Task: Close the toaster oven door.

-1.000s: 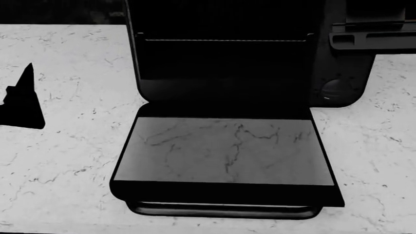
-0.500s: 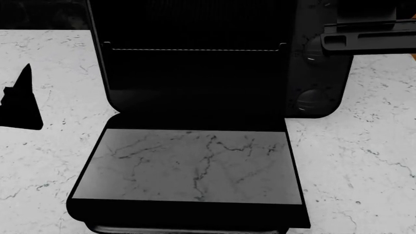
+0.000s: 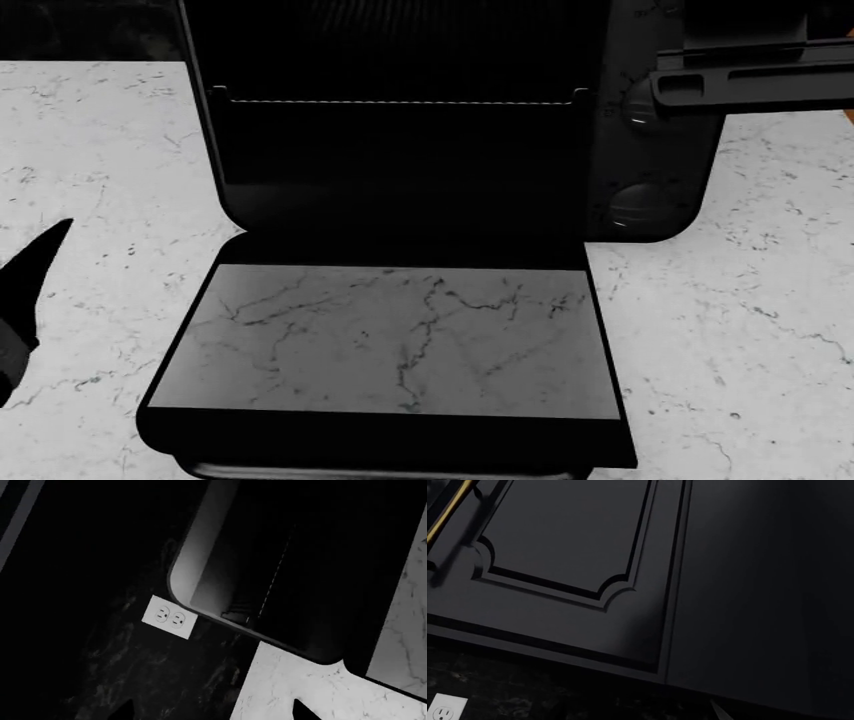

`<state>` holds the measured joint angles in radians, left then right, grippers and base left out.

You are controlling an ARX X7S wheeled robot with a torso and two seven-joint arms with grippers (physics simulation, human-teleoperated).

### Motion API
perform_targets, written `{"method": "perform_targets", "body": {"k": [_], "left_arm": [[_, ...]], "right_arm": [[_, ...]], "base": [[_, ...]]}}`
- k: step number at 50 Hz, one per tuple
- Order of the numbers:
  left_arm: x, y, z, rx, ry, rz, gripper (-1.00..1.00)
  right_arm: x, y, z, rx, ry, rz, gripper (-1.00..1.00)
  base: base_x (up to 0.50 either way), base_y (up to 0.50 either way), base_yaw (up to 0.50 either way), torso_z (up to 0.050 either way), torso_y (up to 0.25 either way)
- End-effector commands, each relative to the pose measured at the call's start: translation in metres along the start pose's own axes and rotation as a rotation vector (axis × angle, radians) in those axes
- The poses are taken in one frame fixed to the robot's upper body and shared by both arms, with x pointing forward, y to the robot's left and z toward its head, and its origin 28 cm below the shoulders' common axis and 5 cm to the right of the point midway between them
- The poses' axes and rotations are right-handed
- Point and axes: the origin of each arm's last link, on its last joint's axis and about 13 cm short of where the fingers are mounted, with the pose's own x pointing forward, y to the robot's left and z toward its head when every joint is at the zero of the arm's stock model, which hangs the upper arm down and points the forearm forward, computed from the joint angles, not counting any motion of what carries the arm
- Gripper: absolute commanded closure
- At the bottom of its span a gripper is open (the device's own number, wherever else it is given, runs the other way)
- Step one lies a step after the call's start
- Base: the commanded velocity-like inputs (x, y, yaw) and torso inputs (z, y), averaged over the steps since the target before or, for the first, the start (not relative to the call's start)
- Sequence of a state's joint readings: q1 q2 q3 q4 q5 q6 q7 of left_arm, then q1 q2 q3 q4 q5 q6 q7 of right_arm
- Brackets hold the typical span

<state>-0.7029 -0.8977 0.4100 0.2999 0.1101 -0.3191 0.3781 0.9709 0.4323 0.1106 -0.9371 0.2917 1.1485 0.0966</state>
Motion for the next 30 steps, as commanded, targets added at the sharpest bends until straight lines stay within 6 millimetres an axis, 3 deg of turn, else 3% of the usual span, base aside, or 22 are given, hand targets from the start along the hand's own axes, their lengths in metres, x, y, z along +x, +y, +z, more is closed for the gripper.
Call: {"method": "perform_targets", "body": {"k": [1, 5, 11, 18, 30], "left_arm": [[-0.016, 0.005, -0.011, 0.423, -0.022, -0.341, -1.0], [-0.019, 0.0, -0.013, 0.456, -0.037, -0.388, -1.0], [-0.015, -0.028, -0.024, 0.468, -0.073, -0.467, -1.0], [-0.011, -0.045, -0.028, 0.479, -0.082, -0.51, -1.0], [0.009, -0.053, -0.03, 0.477, -0.1, -0.49, -1.0]], "right_arm": [[-0.001, -0.001, 0.001, -0.004, -0.001, 0.001, -1.0], [0.0, 0.0, 0.002, -0.005, -0.003, 0.003, -1.0], [-0.003, -0.002, 0.004, -0.006, -0.006, -0.003, -1.0], [-0.004, -0.004, 0.003, -0.002, -0.004, -0.01, -1.0], [-0.003, -0.003, 0.004, -0.003, -0.005, -0.008, -1.0]], "base": [[0.0, 0.0, 0.0, 0.0, 0.0], [0.0, 0.0, 0.0, 0.0, 0.0], [0.0, 0.0, 0.0, 0.0, 0.0], [0.0, 0.0, 0.0, 0.0, 0.0], [0.0, 0.0, 0.0, 0.0, 0.0]]}}
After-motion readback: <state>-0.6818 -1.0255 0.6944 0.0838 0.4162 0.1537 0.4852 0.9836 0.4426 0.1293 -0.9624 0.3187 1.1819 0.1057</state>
